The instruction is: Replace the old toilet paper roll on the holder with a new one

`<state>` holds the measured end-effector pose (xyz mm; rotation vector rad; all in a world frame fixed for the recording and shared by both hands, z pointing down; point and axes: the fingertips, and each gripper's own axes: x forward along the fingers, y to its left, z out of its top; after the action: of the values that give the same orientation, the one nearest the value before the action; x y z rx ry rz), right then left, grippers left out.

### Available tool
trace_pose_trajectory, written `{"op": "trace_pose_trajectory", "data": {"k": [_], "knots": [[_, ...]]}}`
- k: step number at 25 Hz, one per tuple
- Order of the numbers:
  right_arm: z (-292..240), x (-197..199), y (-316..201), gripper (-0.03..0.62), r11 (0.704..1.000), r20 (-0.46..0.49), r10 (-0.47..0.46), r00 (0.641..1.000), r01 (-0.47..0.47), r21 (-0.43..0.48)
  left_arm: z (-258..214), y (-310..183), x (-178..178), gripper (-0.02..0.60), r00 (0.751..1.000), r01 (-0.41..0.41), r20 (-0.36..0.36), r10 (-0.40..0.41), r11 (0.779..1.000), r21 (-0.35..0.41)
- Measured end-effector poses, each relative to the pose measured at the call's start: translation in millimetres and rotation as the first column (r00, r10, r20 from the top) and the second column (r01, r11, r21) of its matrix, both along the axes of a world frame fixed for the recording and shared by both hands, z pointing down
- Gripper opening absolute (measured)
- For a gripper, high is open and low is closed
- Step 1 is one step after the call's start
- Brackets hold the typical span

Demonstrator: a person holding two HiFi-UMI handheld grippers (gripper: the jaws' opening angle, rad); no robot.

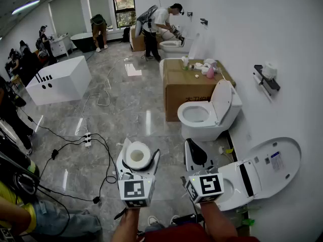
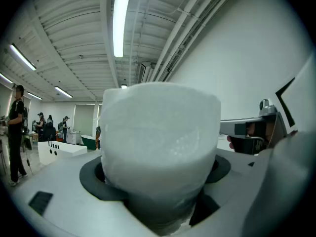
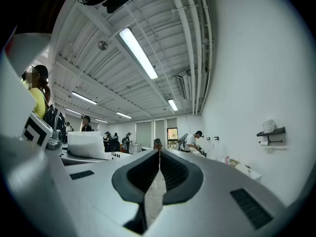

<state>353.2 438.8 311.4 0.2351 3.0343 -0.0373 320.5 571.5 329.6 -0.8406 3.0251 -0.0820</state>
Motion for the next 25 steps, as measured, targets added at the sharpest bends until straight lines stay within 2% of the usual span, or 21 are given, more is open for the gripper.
{"op": "trace_pose_trajectory", "data": {"k": [12,19,25], "knots": [[-4,-3,-36,0.023,1.000,-0.003,0.004,1.000,-0.004,-0.020,3,-36,-2,0.449,1.000,-0.010,-0.011,0.010,1.000,-0.024],[11,-2,-67,0.025,0.998,-0.020,0.017,1.000,-0.019,-0.054,12,-65,1,0.449,0.999,-0.019,-0.026,0.019,1.000,-0.001],[22,-26,-82,0.025,0.998,-0.043,0.034,0.999,-0.036,-0.045,23,-81,-25,0.449,0.998,-0.038,-0.043,0.037,0.999,-0.008]]}}
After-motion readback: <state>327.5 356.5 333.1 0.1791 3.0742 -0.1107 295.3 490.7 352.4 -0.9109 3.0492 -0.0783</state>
